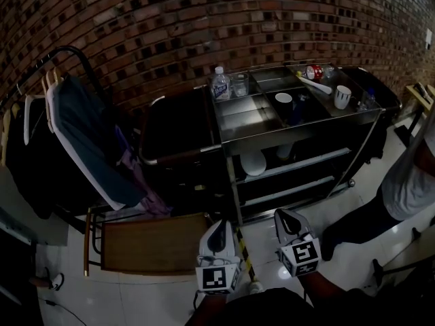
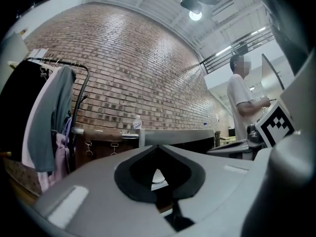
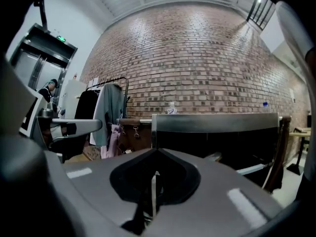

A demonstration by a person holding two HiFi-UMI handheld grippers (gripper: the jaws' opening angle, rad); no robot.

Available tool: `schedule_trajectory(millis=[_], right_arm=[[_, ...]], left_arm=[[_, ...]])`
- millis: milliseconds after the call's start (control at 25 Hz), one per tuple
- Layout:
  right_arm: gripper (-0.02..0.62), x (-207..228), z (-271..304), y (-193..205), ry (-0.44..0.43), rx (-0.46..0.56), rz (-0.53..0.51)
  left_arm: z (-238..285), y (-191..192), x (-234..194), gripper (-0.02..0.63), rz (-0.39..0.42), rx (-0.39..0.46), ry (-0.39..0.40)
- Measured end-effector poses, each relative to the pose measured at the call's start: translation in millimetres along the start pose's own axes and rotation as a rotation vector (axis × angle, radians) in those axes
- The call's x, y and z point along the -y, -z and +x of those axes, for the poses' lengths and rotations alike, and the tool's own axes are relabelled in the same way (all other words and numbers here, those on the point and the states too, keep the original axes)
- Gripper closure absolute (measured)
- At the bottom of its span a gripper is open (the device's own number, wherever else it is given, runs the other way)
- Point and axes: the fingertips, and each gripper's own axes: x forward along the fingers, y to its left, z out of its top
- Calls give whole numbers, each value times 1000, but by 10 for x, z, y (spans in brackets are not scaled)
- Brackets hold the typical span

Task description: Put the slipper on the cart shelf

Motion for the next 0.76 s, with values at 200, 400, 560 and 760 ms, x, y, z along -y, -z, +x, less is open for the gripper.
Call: schedule_trajectory(millis=[200, 400, 560, 760], right_arm=[[594, -62, 31, -13, -10, 7, 13], [594, -84, 33, -26, -13, 18, -21], [594, -112, 44, -5, -24, 21, -33], [594, -118, 75, -69, -33, 37, -32]], left_arm=[[-52, 36, -30, 589, -15, 3, -6], [-52, 53, -23, 589, -16, 8, -5], [-41, 70, -22, 589, -19, -1, -4], [16, 70, -18, 589, -16, 7, 1]])
